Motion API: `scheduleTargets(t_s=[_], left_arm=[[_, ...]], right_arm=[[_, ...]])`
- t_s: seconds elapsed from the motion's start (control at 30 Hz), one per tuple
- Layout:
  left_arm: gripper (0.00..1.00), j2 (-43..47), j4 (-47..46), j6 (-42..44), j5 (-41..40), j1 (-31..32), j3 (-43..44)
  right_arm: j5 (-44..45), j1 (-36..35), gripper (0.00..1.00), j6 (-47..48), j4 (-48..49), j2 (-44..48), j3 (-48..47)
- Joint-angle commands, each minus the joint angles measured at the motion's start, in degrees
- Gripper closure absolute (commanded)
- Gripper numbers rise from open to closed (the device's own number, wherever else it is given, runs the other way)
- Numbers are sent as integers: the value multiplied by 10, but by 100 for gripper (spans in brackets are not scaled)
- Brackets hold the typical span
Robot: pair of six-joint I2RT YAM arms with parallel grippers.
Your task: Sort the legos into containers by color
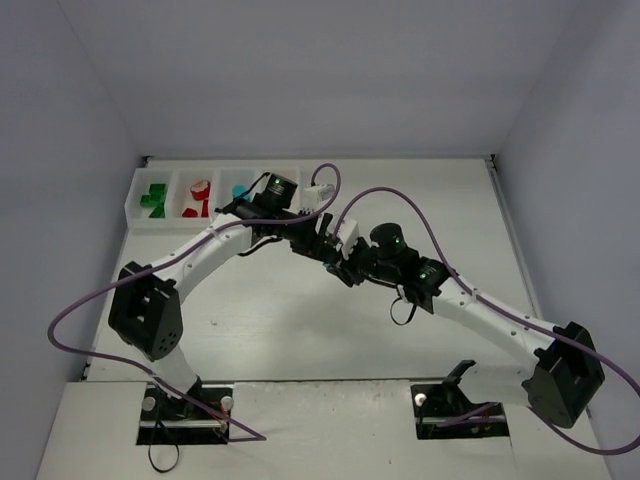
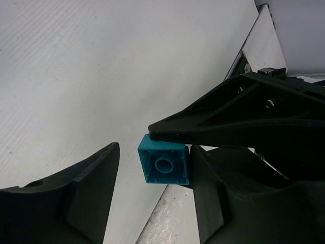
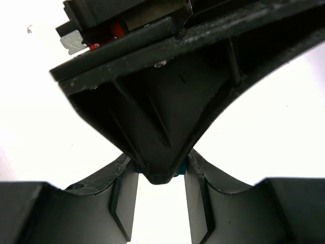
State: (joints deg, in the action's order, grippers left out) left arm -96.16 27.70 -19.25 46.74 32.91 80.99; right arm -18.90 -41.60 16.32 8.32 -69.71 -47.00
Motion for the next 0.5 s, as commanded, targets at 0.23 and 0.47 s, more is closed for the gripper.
scheduleTargets(t_s=[0.23, 0.47], left_arm=[[97, 15, -23, -3, 50, 6, 4], [98, 14, 38, 39, -65, -50, 27]], right_arm=[[16, 3, 78, -8, 50, 27, -5], [37, 4, 20, -22, 40, 25, 8]])
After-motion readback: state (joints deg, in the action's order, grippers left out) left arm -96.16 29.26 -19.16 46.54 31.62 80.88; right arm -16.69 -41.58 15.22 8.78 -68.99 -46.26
